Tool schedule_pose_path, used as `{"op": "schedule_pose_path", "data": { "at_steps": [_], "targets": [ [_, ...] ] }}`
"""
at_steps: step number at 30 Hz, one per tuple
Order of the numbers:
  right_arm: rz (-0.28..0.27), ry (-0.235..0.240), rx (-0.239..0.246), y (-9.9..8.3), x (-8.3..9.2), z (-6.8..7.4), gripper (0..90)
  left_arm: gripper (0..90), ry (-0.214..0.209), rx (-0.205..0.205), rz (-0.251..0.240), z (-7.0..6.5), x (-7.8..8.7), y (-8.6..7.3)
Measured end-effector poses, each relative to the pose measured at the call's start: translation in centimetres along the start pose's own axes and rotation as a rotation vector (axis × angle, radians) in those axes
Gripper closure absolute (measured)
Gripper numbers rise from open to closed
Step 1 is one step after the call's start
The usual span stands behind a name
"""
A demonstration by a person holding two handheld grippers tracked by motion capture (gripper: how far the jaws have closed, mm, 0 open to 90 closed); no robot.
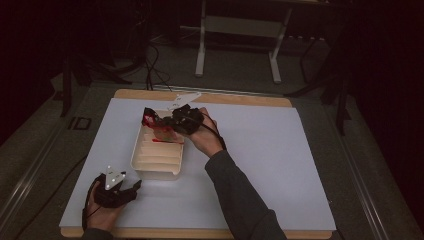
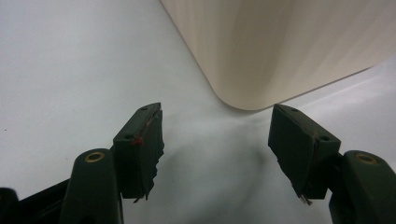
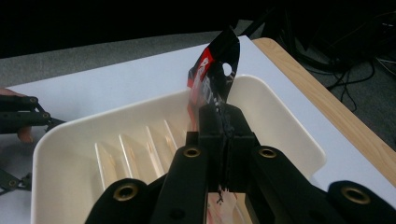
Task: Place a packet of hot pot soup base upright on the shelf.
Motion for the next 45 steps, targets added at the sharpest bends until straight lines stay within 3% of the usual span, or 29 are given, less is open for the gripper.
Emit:
{"op": "schedule_pose_path", "data": {
  "at_steps": [16,45],
  "targets": [
    [0.003,0.013,0.007,0.2,-0.9,0.6,88.5,35.5,-0.002,0.002,0.0,0.0,0.0,0.0],
    [-0.029,0.03,-0.029,-0.2,-1.5,1.2,88.2,35.5,-0.001,0.0,-0.001,0.0,0.0,0.0]
  ]
}}
Point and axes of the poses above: each handheld gripper's, and its own axes: x roughly backward along the jaws, y roughly out of its top, z roughly to its left, the point moved 9 cm from there along -x, roughly forward along the jaws, and after that the axes turned 1 degree about y, right-handed, at the moved point
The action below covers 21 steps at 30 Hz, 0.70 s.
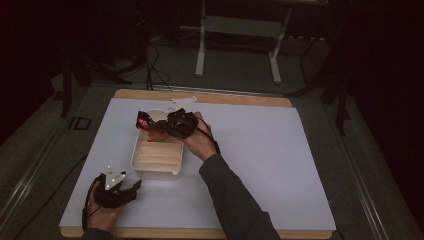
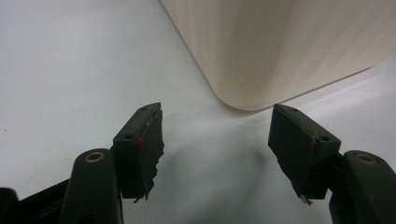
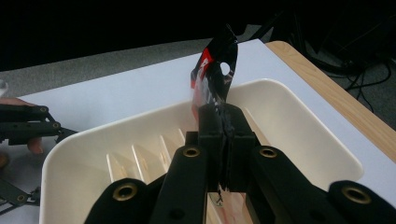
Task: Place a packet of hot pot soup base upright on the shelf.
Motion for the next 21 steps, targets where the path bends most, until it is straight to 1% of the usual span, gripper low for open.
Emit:
{"op": "schedule_pose_path", "data": {
  "at_steps": [13,21],
  "targets": [
    [0.002,-0.011,-0.004,-0.31,0.22,-0.45,88.1,35.5,0.0,0.0,0.0,0.01,0.0,0.0],
    [0.002,-0.019,-0.019,-0.79,0.3,-0.88,88.1,35.4,0.001,0.0,0.0,0.01,0.0,-0.01]
  ]
}}
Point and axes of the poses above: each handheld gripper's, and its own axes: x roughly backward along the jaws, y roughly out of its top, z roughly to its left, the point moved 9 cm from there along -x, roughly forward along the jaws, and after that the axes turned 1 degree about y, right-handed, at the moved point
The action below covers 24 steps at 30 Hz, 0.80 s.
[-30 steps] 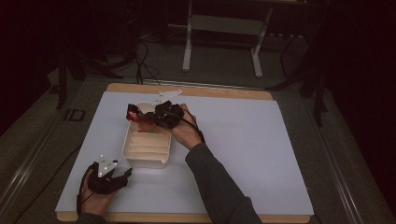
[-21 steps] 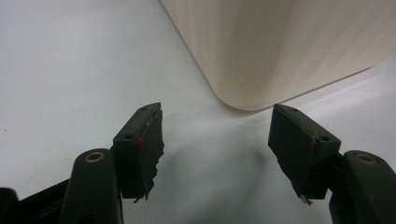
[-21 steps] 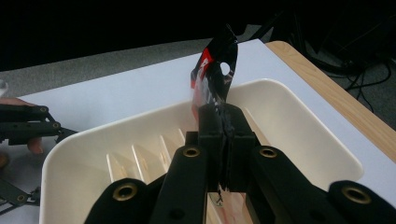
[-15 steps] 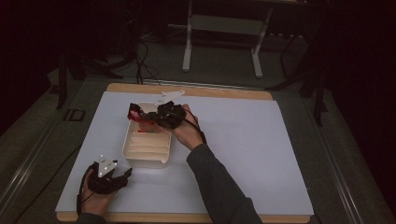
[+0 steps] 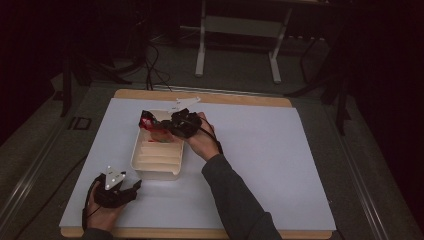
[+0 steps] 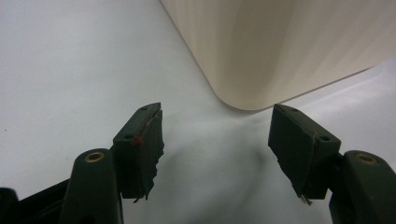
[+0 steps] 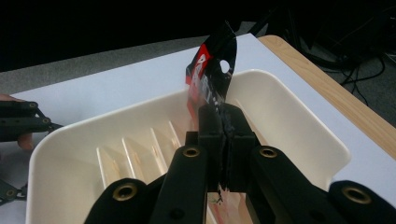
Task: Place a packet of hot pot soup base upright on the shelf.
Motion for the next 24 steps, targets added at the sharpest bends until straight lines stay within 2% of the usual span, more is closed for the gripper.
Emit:
{"op": "schedule_pose_path", "data": {
  "at_steps": [24],
  "targets": [
    [0.023,0.002,-0.025,-1.6,-0.5,-0.3,87.8,35.4,0.0,-0.002,0.001,0.0,0.0,0.0]
  ]
}}
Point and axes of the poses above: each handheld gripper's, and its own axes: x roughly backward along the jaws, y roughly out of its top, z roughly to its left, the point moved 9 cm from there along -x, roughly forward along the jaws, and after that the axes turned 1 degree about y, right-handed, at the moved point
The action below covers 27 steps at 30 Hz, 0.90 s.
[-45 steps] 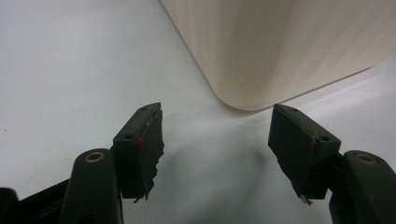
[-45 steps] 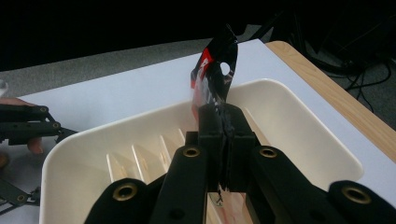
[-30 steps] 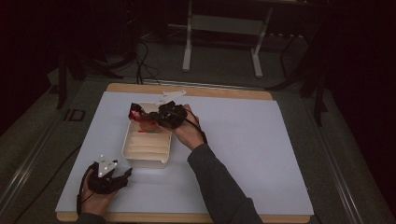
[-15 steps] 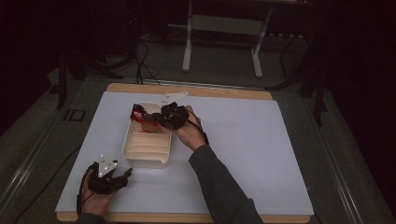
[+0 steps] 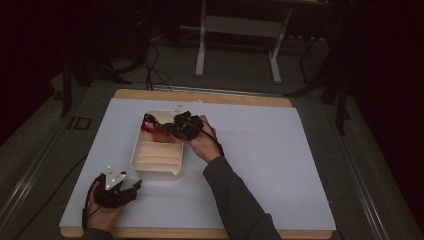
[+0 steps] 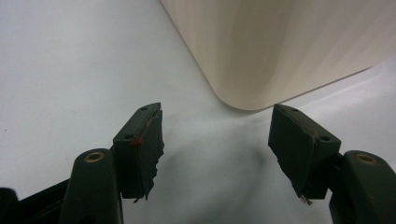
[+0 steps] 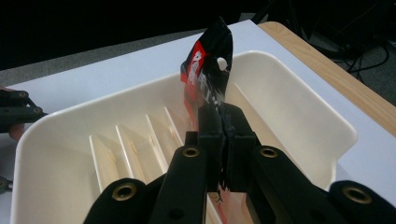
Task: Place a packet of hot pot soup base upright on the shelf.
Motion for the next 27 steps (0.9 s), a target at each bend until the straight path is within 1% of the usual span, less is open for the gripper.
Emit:
{"op": "schedule_pose_path", "data": {
  "at_steps": [6,12,14,17,19,21,22,24,25,26,27],
  "targets": [
    [-0.002,0.004,-0.025,-0.6,0.0,-0.2,87.7,35.4,0.0,0.0,0.0,0.0,0.0,0.0],
    [0.018,0.001,-0.054,-1.8,-0.2,-0.9,87.7,35.4,-0.001,-0.001,0.003,0.0,0.0,0.0],
    [0.011,0.007,-0.068,-2.0,-0.2,-0.9,87.6,35.4,0.001,-0.002,0.004,0.0,0.0,0.0],
    [0.018,0.002,-0.061,-2.1,-0.2,-0.9,87.0,35.4,0.001,0.0,0.001,0.0,0.0,0.0],
    [0.031,-0.013,-0.044,-2.1,-0.2,-0.9,86.3,35.4,0.001,-0.001,0.001,0.0,0.0,0.0],
    [0.035,-0.017,-0.04,-2.1,-0.2,-0.8,85.5,35.4,0.001,0.0,0.001,0.0,0.0,0.0],
    [0.044,-0.035,-0.033,-2.1,-0.1,-1.0,82.8,35.4,0.001,0.0,-0.001,0.0,0.0,0.0],
    [0.049,-0.043,-0.031,-2.1,-0.1,-1.1,81.2,35.4,0.001,0.001,-0.001,0.0,0.0,0.0],
    [0.053,-0.058,-0.028,-2.1,-0.1,-1.2,76.8,35.4,0.001,0.002,-0.001,0.0,0.0,0.0],
    [0.043,-0.068,-0.038,-2.1,0.1,-1.4,71.0,35.3,0.0,0.002,0.0,0.0,0.0,0.0],
    [0.04,-0.069,-0.043,-2.1,0.2,-1.5,68.6,35.3,0.001,0.001,0.001,0.0,0.0,0.0]
  ]
}}
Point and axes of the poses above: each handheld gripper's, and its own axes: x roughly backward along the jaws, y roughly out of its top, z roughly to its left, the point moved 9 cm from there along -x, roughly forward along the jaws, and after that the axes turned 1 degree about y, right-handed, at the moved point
